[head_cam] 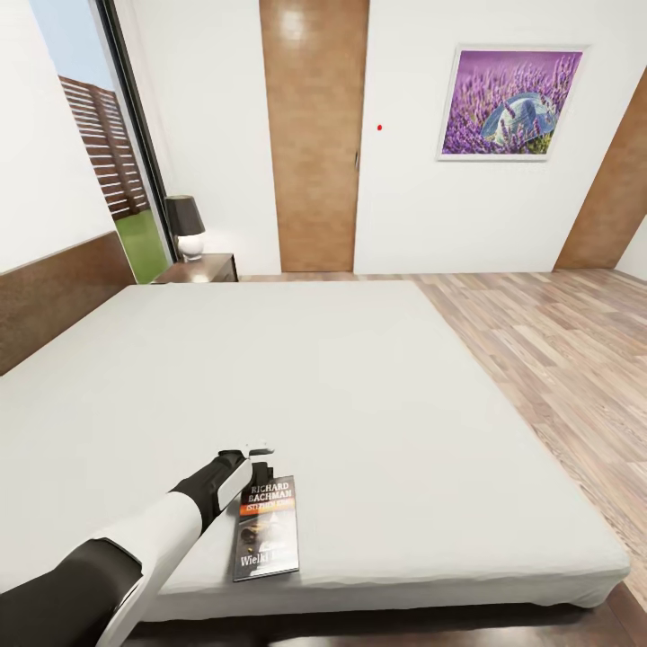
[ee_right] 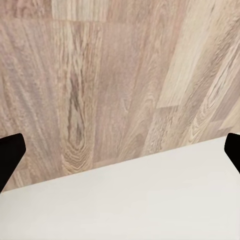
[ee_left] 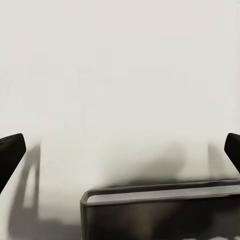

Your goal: In the bedroom, move the book from the bed onto either nightstand, and place the two sandals side by side next to the bed.

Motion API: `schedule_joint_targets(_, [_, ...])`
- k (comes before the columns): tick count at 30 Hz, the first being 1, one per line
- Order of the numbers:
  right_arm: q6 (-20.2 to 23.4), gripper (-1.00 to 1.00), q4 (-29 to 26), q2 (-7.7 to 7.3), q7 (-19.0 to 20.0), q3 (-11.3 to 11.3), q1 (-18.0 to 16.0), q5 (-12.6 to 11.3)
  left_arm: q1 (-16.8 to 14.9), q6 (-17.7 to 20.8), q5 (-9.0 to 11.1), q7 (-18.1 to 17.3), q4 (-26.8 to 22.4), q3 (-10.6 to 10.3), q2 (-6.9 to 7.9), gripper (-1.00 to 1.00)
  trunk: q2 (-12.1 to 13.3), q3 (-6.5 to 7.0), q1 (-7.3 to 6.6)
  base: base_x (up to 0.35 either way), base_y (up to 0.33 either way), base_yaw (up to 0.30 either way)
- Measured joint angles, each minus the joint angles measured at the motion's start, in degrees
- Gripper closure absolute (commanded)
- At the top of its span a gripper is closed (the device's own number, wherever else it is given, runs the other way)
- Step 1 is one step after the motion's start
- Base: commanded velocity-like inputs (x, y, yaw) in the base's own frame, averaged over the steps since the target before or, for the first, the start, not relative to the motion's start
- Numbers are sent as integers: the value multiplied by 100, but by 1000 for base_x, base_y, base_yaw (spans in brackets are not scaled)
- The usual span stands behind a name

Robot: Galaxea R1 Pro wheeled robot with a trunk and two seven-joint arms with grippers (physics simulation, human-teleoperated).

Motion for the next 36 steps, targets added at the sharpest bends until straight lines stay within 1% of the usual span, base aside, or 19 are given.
schedule_joint_targets(7, [1, -100, 0, 7, -7, 3, 0, 1, 0, -5, 1, -6, 7, 0, 0, -100, 0, 3, 0, 0, 0, 0])
schedule_joint_targets(16, [1, -100, 0, 6, -9, -1, 0, -3, -1, -12, 24, -13, 108, 0, -1, -100, 0, 50, 0, 0, 0, 0])
schedule_joint_targets(21, [1, -100, 0, 8, -9, -2, 0, -5, 4, 4, 124, -1, 121, 44, 0, -100, 1, 80, 1, 0, 0, 0])
schedule_joint_targets(36, [1, -100, 0, 8, -9, -2, 0, -5, 4, 4, 121, -6, 121, 45, 0, -100, 1, 178, 1, -69, 0, 0])
